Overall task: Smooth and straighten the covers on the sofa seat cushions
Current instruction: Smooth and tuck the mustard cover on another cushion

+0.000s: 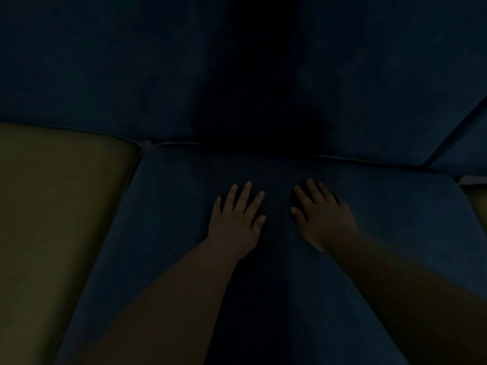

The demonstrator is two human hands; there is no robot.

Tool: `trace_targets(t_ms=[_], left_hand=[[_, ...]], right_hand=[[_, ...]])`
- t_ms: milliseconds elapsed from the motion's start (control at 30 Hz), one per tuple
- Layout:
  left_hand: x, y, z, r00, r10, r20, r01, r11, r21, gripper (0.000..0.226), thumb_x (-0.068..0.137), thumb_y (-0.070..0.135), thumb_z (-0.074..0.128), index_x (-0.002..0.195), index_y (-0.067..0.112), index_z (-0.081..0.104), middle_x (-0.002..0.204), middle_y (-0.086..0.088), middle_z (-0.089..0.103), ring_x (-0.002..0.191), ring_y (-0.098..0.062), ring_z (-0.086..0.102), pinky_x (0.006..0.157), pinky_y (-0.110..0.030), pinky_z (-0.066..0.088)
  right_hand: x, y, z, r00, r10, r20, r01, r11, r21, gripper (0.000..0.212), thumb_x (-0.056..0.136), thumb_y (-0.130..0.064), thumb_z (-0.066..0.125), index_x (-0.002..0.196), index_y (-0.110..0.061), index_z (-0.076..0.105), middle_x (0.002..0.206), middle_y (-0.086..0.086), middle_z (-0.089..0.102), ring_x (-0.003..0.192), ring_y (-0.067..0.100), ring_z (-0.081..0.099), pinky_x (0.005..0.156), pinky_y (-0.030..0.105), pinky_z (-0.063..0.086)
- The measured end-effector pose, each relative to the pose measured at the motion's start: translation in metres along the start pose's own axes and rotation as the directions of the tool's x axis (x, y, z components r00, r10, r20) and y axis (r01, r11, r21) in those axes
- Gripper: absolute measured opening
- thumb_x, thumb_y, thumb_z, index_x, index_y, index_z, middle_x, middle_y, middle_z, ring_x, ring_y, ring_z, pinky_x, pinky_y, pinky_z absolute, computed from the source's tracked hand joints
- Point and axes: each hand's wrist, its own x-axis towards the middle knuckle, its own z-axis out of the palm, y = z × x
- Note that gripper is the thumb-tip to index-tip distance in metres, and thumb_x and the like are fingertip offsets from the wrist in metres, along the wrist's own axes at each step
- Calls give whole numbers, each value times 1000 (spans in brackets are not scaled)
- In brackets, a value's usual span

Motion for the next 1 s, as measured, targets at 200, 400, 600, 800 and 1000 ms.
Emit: trace_targets(t_ms=[200, 400, 600, 800, 1000], left_hand=[[-64, -9, -12, 935, -21, 354, 57, 994, -91, 57, 102, 51, 13, 153, 31, -4, 158, 3, -24, 148, -27, -11, 119, -52, 9], [-168, -27, 11, 988, 39, 151, -42, 999, 17, 55, 103, 44, 23, 154, 31, 5, 160, 3, -15, 149, -22, -7, 118, -49, 11], [-254, -63, 56, 986, -56, -155, 27, 982, -185, 53, 81, 45, 40, 131, 31, 48, 139, 1, 54, 117, -21, 61, 79, -37, 58], [-303, -95, 72, 972, -114, -207, 76, 980, -184, 56, 77, 46, 41, 131, 32, 45, 135, 4, 58, 116, -18, 62, 78, -32, 57], [-340, -147, 56, 922, -198, -333, 128, 967, -220, 60, 80, 47, 42, 137, 28, 43, 142, -1, 52, 125, -25, 55, 88, -43, 53]], right_hand=[[-56, -3, -12, 966, -71, 249, 110, 983, -145, 59, 102, -50, 17, 154, -28, 2, 162, 3, 3, 147, 28, 9, 113, 48, 25], [-126, -27, -15, 961, -172, 217, 221, 949, -227, 57, 100, -48, 9, 154, -29, 5, 162, 0, 5, 148, 20, 8, 115, 39, 22], [-175, -63, -26, 952, -257, 169, 287, 939, -190, 56, 104, -45, 22, 154, -31, 3, 162, -3, 0, 148, 18, 3, 116, 36, 17], [-197, -109, -30, 933, -311, 180, 349, 903, -250, 57, 101, -50, 9, 154, -30, 4, 162, -3, 2, 148, 18, 2, 116, 34, 16], [-204, -185, -30, 932, -362, 13, 348, 885, -308, 96, 87, -57, -19, 128, -28, 62, 137, 3, 56, 125, 28, 54, 89, 45, 51]])
